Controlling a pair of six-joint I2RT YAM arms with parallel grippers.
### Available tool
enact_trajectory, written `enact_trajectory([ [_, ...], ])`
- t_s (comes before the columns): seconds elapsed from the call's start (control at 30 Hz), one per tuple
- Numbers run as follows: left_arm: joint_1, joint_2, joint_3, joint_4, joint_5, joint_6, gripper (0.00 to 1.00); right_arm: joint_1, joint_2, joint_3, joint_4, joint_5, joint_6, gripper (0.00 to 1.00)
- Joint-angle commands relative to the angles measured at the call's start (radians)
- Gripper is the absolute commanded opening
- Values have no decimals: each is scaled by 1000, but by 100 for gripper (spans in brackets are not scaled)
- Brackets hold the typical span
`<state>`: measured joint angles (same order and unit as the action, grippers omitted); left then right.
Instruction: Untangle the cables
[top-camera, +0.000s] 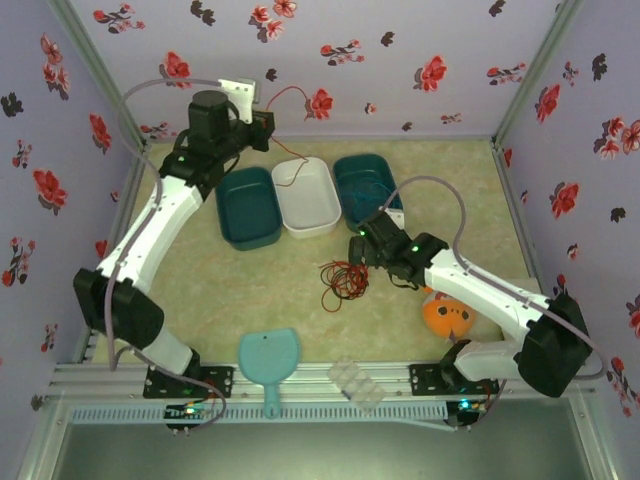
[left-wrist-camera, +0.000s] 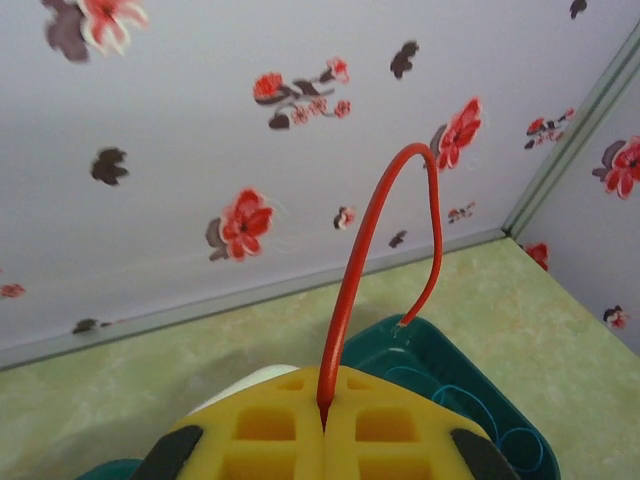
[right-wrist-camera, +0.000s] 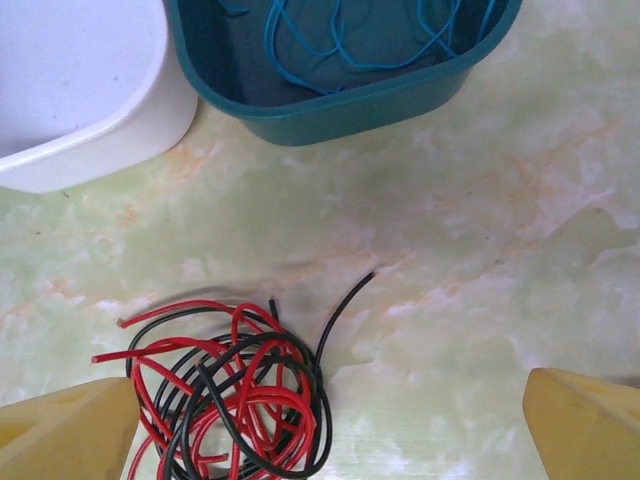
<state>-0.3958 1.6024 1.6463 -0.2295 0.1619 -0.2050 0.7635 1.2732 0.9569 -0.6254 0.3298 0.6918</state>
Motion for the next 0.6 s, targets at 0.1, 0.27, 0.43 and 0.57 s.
enact_trajectory([
  [0.1, 7, 99, 15, 19, 59, -143, 0, 1, -4, 68, -76, 96, -5, 99],
  [0.27, 6, 169, 5, -51, 54, -215, 0, 1, -16, 76, -76, 116, -1, 99],
  [0.43, 5, 245, 19, -130, 39, -243, 0, 1, -30, 79, -82, 138, 2, 99],
  [0.57, -4, 330, 90, -264, 9, -226, 0, 0, -34, 85, -89, 150, -1, 99],
])
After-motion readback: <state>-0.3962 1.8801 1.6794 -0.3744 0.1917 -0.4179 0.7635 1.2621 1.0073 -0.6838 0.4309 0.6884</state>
